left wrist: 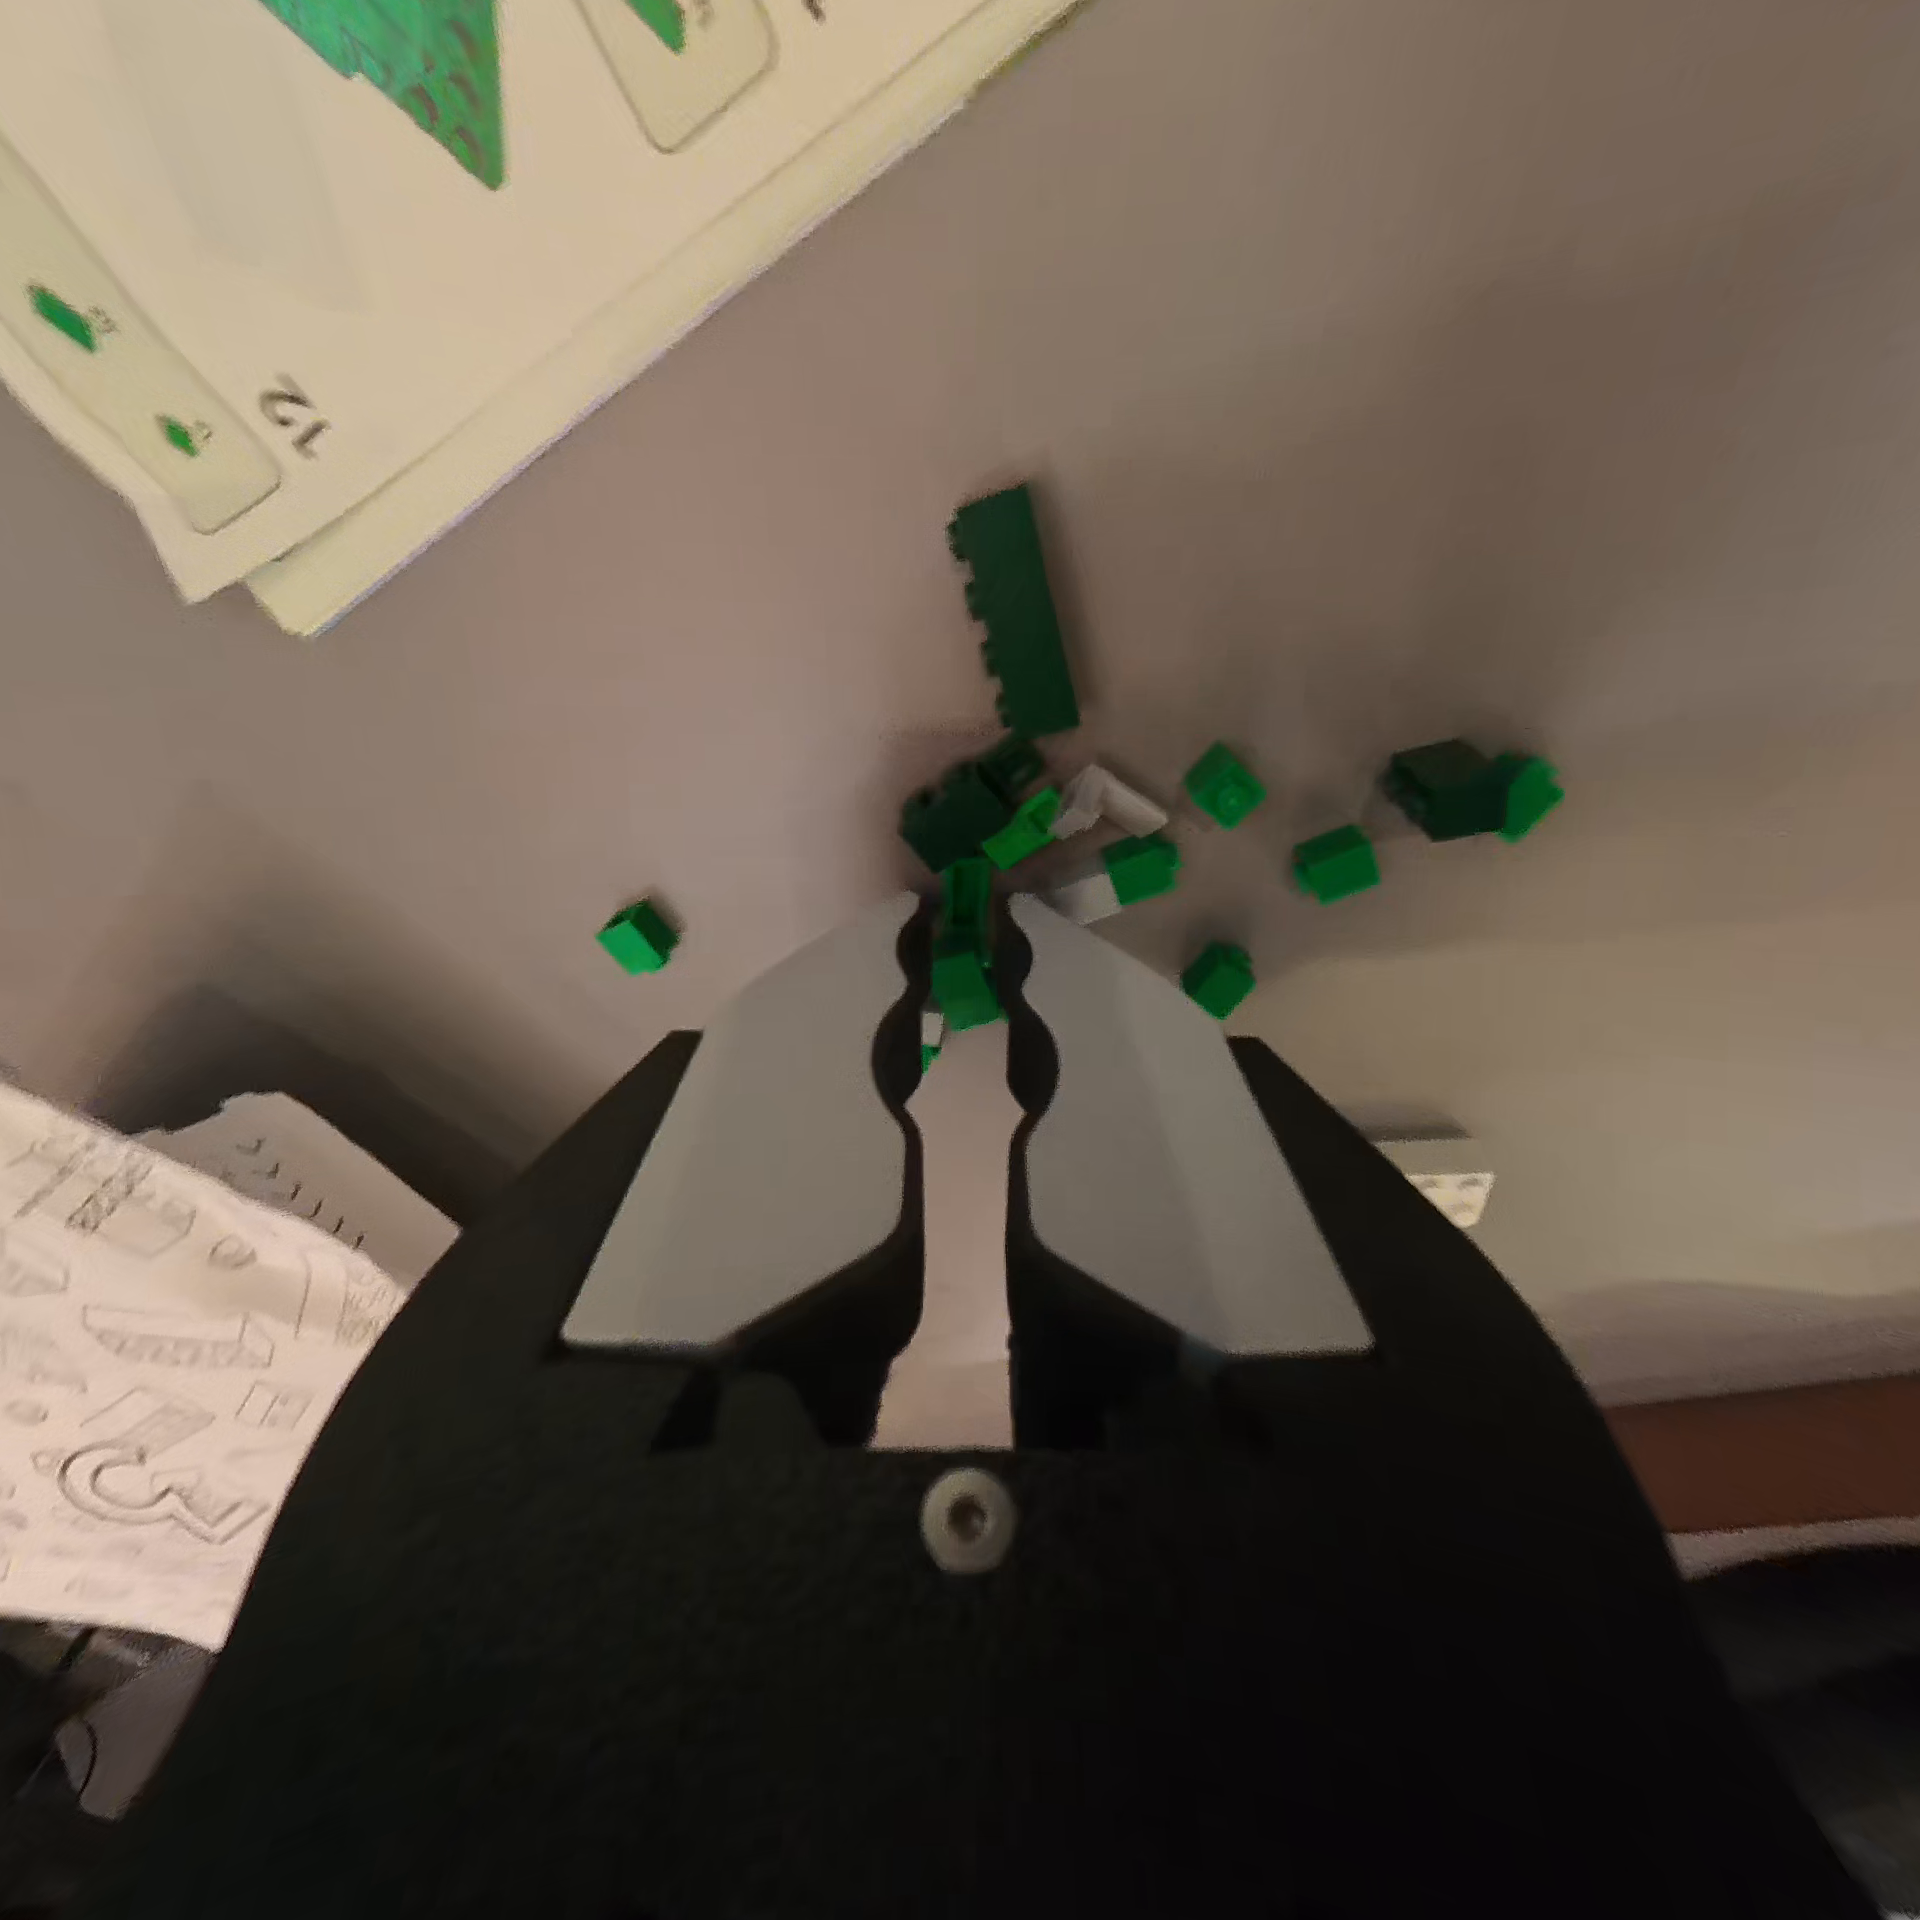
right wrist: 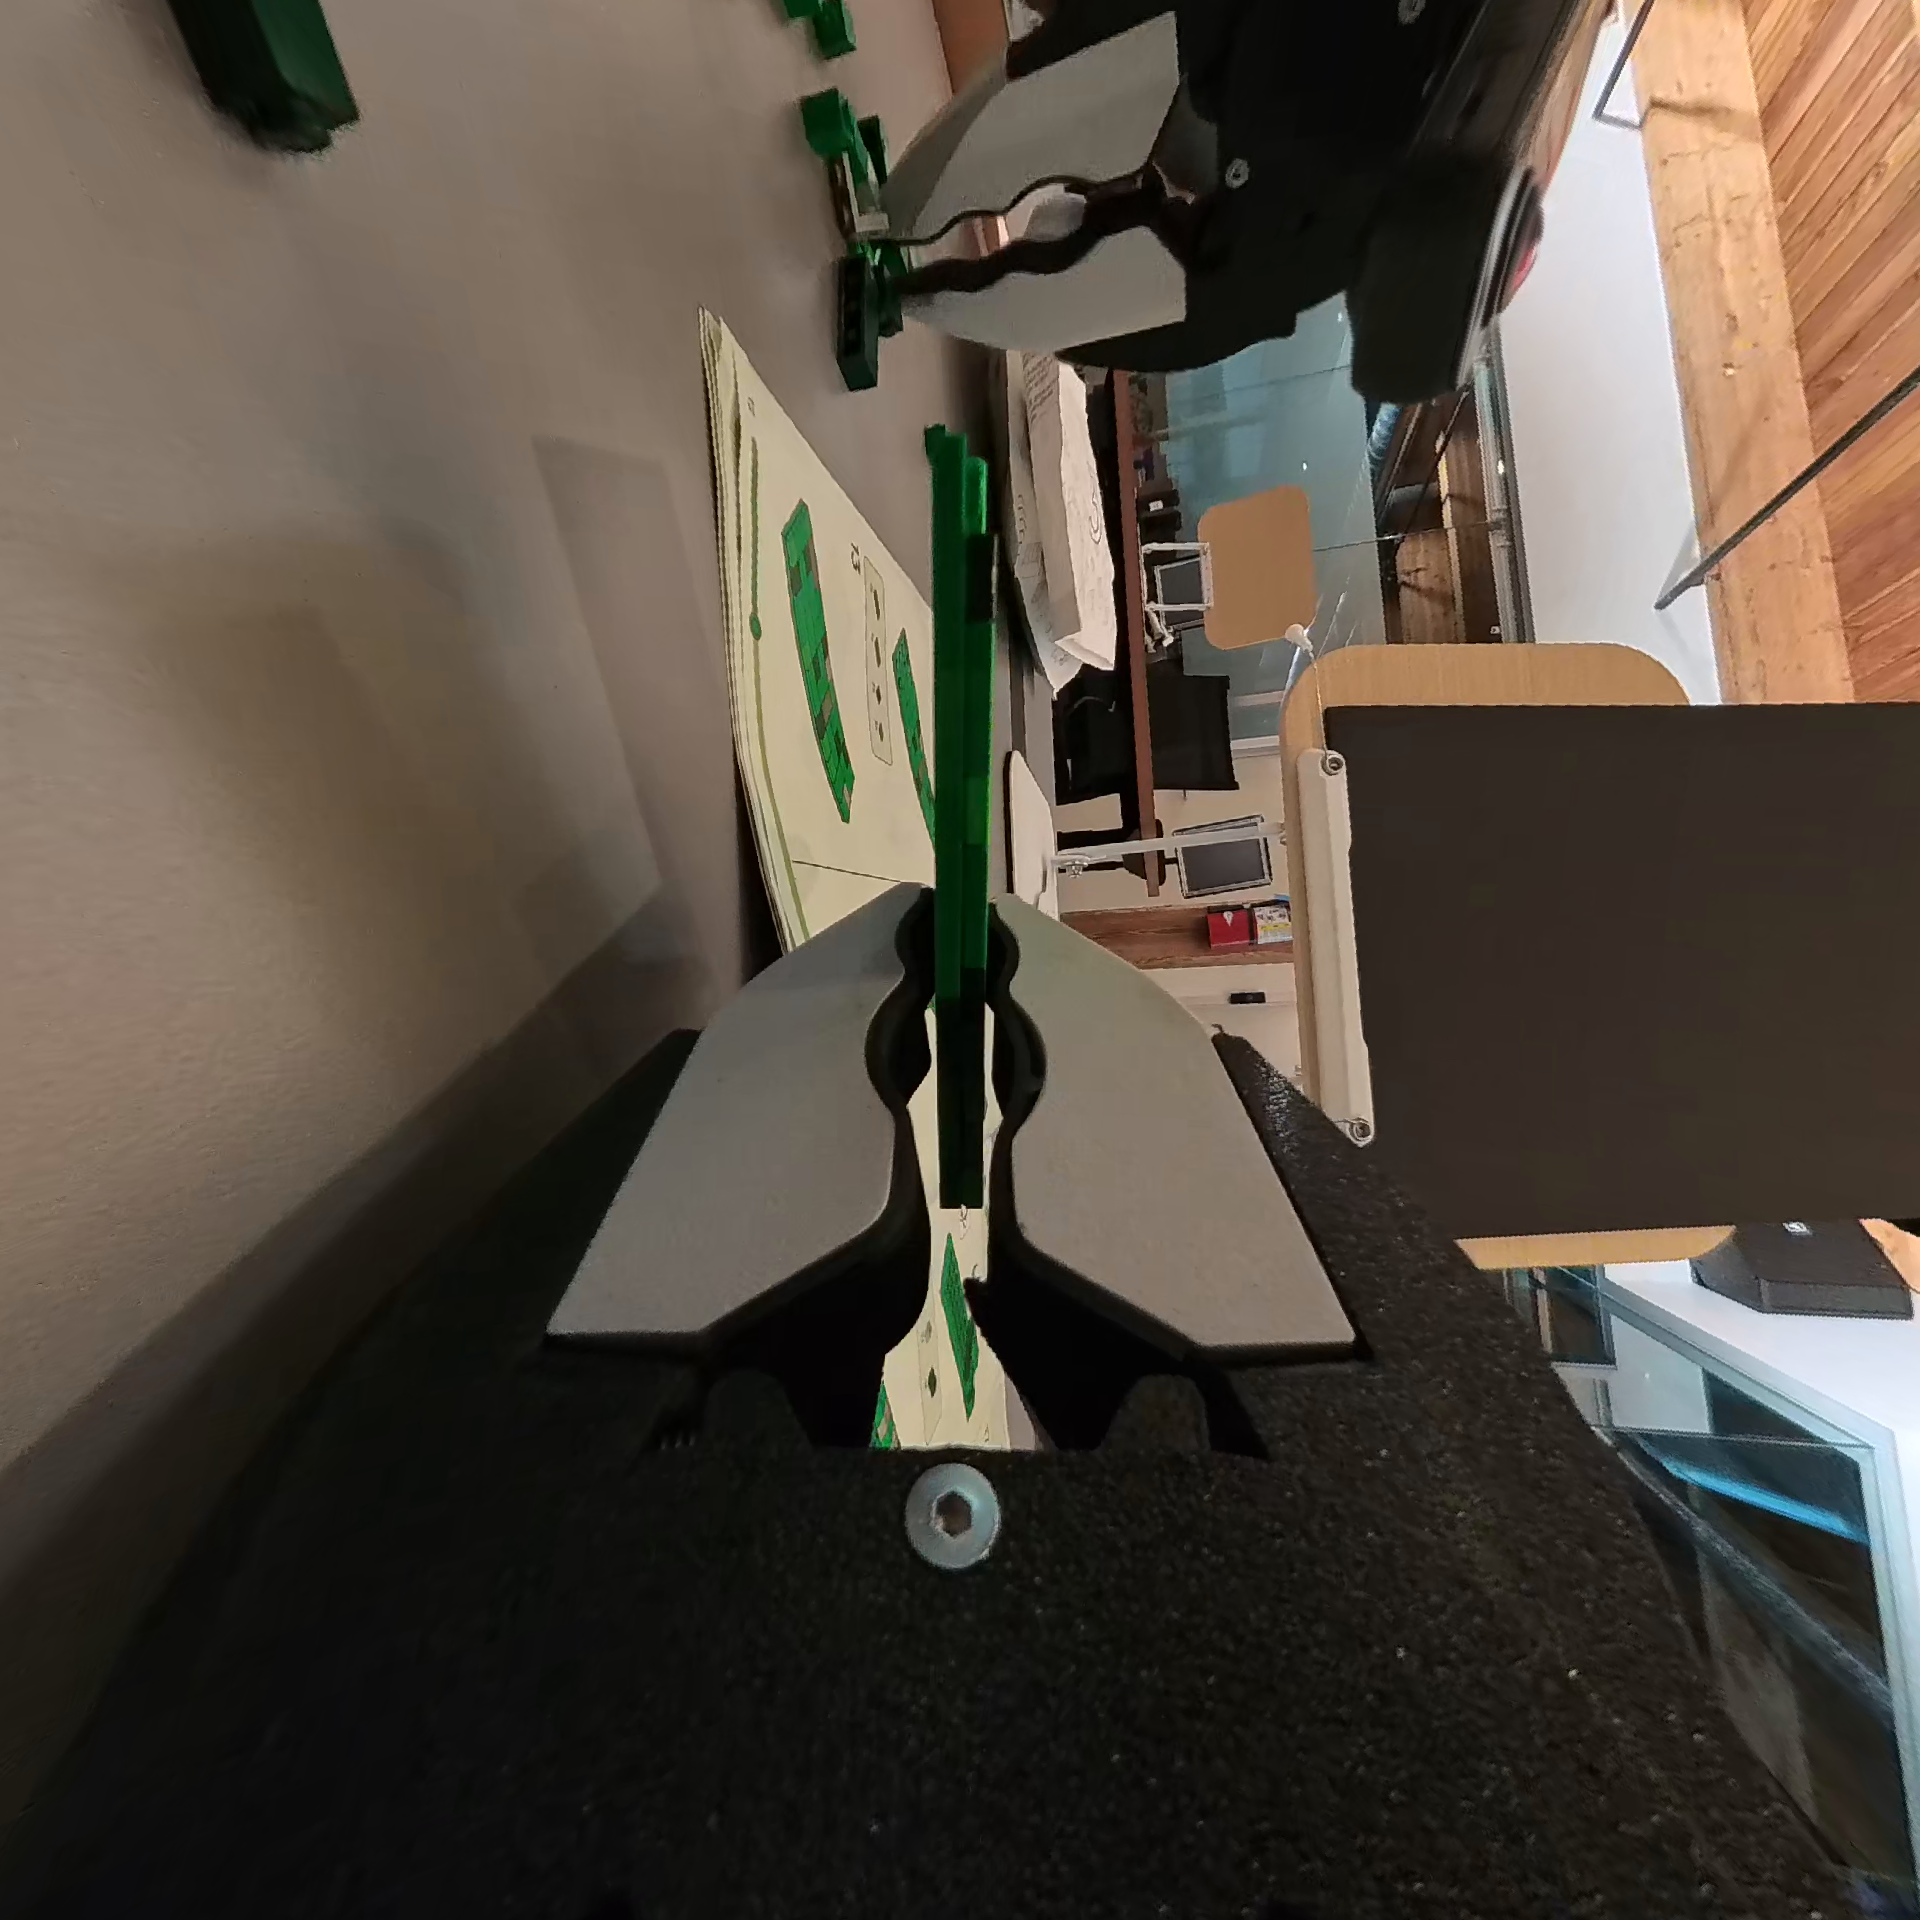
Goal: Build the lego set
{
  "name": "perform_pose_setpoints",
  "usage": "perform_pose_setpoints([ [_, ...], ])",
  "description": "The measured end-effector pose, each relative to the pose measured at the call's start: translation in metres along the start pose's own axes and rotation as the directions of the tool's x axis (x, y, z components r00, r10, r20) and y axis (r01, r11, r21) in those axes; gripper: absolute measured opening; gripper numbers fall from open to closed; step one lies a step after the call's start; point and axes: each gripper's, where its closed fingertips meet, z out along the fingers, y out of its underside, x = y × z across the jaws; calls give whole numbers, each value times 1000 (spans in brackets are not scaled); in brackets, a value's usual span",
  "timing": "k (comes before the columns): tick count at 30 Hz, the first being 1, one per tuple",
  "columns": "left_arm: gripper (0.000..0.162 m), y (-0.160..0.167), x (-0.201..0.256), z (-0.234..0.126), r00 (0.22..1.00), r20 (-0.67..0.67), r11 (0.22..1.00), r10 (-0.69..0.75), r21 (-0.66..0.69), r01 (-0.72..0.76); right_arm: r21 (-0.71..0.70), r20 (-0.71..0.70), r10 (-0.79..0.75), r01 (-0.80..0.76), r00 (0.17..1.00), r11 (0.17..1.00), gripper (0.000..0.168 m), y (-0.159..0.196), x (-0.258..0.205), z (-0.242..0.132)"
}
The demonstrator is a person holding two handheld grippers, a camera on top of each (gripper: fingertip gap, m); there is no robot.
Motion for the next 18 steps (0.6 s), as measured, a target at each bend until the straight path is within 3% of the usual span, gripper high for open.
perform_pose_setpoints([
  [8,7,1,3,-2,997,-38,997,-73,-42,72,-1,3,5,-5,1000,1000,7,1,0,0],
  [12,7,-16,3,-22,974,98,973,-206,128,193,-1,-1,7,-7,1000,1000,7,1,1,0],
  [15,7,-54,21,-48,914,78,860,-397,379,341,0,-3,11,-11,1000,1000,7,1,1,0],
  [17,7,-85,44,-63,863,-60,719,-501,527,454,2,-4,16,-16,1000,1000,7,1,2,0],
  [18,7,-105,57,-74,838,-170,609,-518,615,501,2,-5,18,-18,1000,1000,7,0,2,0],
])
